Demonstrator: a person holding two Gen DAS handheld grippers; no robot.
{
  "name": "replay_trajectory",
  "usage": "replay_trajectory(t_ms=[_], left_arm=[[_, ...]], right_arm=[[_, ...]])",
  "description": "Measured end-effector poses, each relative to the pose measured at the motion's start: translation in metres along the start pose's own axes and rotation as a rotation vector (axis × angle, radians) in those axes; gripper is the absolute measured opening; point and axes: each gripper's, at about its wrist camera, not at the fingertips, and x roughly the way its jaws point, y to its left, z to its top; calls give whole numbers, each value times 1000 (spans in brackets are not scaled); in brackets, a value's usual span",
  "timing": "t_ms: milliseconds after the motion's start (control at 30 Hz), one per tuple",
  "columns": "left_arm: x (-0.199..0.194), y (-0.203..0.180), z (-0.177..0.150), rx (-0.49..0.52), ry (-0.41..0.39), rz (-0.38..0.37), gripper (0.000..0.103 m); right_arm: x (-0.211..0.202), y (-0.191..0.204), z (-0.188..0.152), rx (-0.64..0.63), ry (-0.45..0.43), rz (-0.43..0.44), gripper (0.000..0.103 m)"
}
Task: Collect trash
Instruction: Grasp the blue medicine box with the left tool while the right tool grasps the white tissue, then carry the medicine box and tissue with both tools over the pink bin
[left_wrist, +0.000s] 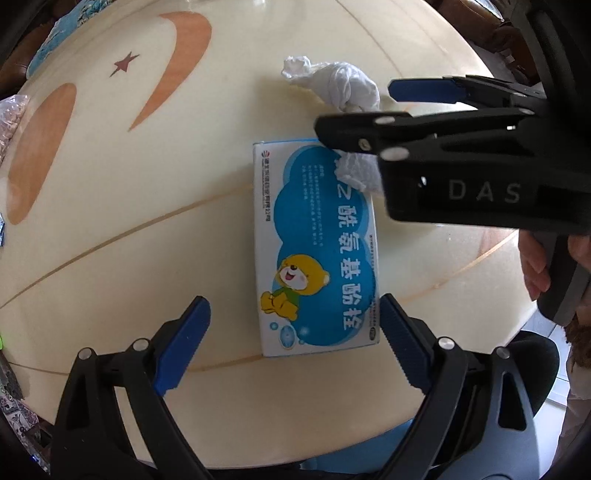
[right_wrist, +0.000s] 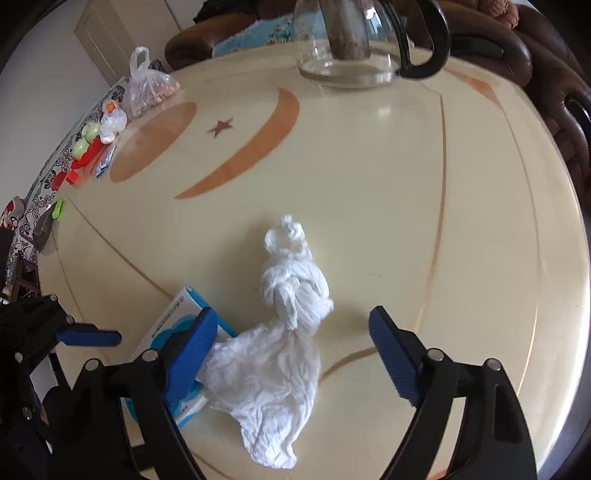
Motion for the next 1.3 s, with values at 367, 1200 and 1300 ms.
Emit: replay_trajectory(t_ms=[367,1200,1300], left_arm=[[6,5,2,-9,2,10,89],[-48,11,-22,-57,-131,49,63],[-66,9,-35,-58,-172,50,63]], right_arm=[[1,3,6,-20,-30,-96,36],[-105,15,-23,-4,-149,-135,23],[-133,25,-33,-19,-182,-134,23]])
